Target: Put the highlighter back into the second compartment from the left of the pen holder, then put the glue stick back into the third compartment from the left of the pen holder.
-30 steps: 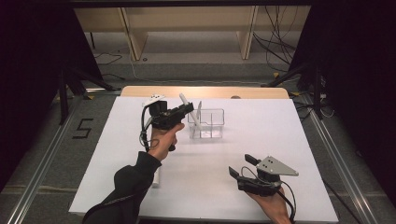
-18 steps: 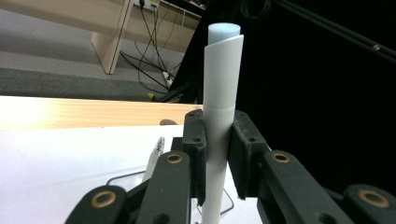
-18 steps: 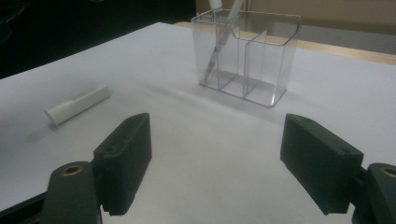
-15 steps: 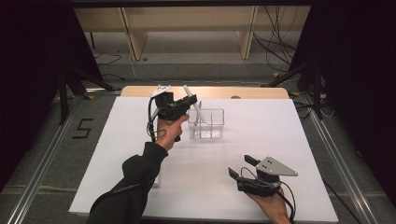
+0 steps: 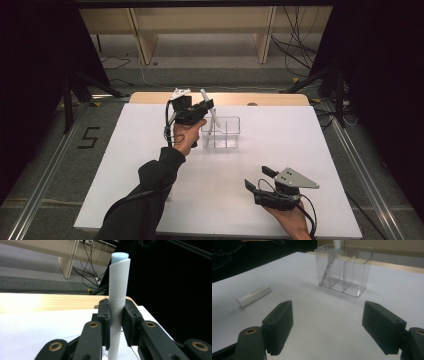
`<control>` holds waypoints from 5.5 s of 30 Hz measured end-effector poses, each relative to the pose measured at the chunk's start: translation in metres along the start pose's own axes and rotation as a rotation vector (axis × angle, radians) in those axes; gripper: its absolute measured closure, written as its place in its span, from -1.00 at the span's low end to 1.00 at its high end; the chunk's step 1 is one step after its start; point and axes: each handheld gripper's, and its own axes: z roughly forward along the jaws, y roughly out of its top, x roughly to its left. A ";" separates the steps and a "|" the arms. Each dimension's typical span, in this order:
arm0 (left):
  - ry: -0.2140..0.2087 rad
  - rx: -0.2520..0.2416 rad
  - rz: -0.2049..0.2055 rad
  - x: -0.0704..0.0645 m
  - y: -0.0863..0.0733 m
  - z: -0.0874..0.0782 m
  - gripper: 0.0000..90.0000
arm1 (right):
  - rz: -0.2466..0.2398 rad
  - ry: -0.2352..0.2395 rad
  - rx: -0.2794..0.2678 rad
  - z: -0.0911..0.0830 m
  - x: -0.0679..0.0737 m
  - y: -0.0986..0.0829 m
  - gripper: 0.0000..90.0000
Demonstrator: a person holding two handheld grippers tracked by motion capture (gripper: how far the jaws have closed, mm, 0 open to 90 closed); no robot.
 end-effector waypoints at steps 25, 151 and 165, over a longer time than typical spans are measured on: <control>0.033 0.039 0.045 -0.001 -0.011 0.015 0.72 | -0.002 0.005 0.005 0.000 0.001 -0.001 -0.42; 0.274 0.511 0.159 0.044 -0.113 -0.133 -0.65 | 0.007 -0.009 0.024 0.005 -0.001 -0.005 -0.47; 0.289 0.548 0.167 0.043 -0.125 -0.137 -0.65 | 0.001 -0.012 0.025 0.004 0.001 -0.005 -0.47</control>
